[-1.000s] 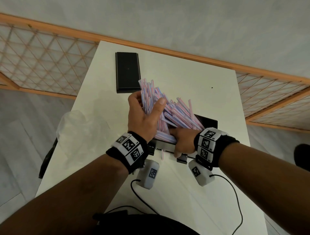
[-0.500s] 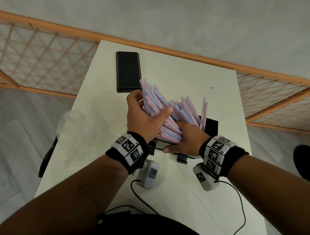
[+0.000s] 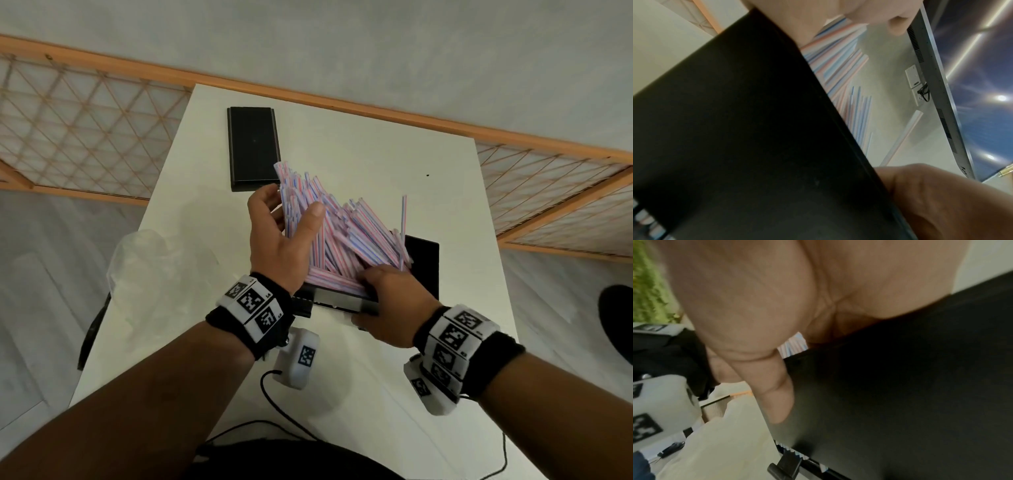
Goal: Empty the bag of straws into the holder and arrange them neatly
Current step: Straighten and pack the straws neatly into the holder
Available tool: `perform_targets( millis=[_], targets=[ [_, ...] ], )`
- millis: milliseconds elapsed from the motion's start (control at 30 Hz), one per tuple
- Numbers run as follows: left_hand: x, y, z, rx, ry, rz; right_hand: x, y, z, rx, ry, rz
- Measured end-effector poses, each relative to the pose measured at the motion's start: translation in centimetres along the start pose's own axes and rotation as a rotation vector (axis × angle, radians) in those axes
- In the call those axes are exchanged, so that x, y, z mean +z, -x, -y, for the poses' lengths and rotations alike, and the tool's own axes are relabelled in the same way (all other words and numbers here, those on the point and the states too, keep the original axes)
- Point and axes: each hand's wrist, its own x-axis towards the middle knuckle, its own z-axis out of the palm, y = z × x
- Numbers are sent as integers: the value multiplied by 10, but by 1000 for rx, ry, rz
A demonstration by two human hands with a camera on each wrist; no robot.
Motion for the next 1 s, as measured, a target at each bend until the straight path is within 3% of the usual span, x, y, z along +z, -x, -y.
perform_targets(
  millis=[100,267,400,833,1000],
  targets=[
    [-1,0,1,6,14,-3,-1,-8,2,88,26,46],
    [-2,-1,2,7,18,2,-6,-16,13,4,-36,110],
    [-1,-2,3,1,3,2,-1,-27,17,40,73,111],
    [0,-1,1,16,-14,13,-9,-35,27,18,-47,177],
    [0,0,-1,9,-17,30,-13,-35,32,-18,35,178]
  ],
)
